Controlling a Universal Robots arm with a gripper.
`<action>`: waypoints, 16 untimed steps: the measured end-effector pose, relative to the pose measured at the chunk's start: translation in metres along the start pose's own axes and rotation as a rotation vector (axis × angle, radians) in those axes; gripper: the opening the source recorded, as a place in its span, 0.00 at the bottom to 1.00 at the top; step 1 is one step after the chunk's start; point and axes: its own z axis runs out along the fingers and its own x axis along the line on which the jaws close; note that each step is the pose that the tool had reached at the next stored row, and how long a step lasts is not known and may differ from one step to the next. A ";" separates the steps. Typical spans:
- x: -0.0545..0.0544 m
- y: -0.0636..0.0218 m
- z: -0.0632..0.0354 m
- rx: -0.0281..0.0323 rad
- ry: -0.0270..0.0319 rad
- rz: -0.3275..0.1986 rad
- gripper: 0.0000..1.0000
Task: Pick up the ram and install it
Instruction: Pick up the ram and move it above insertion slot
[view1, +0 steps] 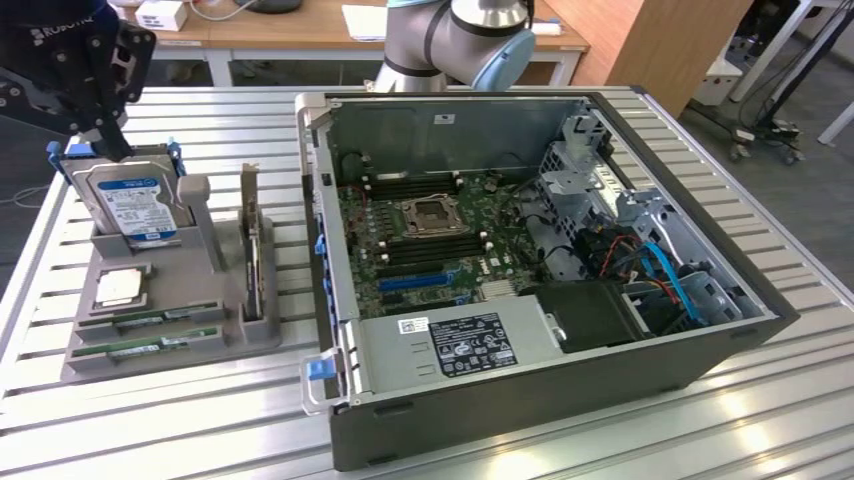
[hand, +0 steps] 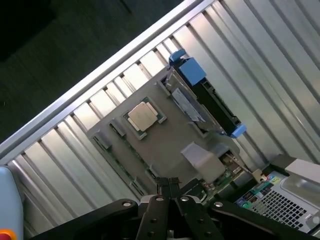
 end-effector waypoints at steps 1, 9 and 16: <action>0.000 0.0000 0.0001 -0.0004 0.0008 -0.018 0.10; 0.000 0.0000 0.0007 -0.0036 0.0070 -0.163 0.10; 0.000 -0.0001 0.0012 -0.0063 0.0124 -0.291 0.10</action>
